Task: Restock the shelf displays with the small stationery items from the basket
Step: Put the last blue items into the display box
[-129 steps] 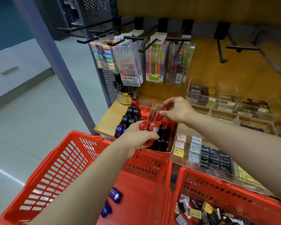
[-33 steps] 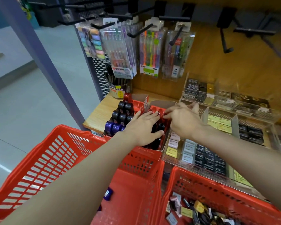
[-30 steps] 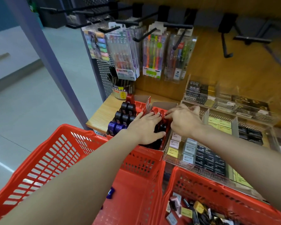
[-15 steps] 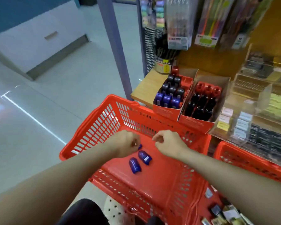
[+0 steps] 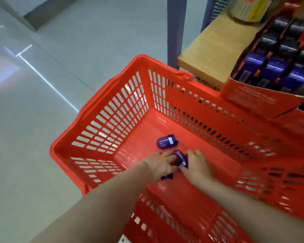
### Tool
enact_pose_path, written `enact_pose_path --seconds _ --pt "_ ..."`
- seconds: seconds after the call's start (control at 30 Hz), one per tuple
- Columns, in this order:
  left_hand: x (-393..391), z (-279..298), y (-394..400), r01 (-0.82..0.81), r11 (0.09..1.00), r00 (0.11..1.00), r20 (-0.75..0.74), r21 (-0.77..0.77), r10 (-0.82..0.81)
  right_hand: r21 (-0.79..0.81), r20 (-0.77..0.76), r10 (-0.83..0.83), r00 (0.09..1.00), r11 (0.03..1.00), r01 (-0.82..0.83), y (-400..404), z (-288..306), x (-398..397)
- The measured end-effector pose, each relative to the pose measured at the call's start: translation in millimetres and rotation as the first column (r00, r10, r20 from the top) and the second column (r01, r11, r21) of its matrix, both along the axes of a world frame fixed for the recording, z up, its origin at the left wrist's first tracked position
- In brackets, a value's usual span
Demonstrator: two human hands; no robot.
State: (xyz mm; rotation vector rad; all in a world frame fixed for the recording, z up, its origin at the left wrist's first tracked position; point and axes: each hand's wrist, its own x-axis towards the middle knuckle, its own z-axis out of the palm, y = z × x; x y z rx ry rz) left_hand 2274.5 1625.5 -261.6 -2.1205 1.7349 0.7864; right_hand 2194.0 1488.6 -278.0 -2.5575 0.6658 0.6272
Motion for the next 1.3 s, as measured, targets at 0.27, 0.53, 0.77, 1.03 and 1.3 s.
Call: enact_pose_path --seconds 0.27,0.53,0.77,1.03,1.3 --pt "13 1 13 -0.621 0.768 0.761 -0.354 -0.156 0.543 0.250 0.184 -0.273 0.944 0.942 0.223 -17 8 14" --pt "34 56 12 -0.830 -0.168 -0.545 -0.708 0.533 0.448 0.699 0.175 -0.520 0.836 0.663 0.267 -17 53 35" --pt "34 55 24 -0.822 -0.049 -0.551 -0.772 0.567 0.316 0.867 0.090 -0.505 0.858 0.463 0.182 -4 67 61" --pt "49 49 23 -0.782 -0.221 -0.619 -0.769 0.583 0.160 0.061 0.183 0.092 0.979 0.993 -0.104 -12 23 76" --pt "51 66 24 -0.822 -0.348 -0.546 -0.797 0.451 0.258 0.104 0.206 0.048 0.977 0.992 -0.070 6 17 49"
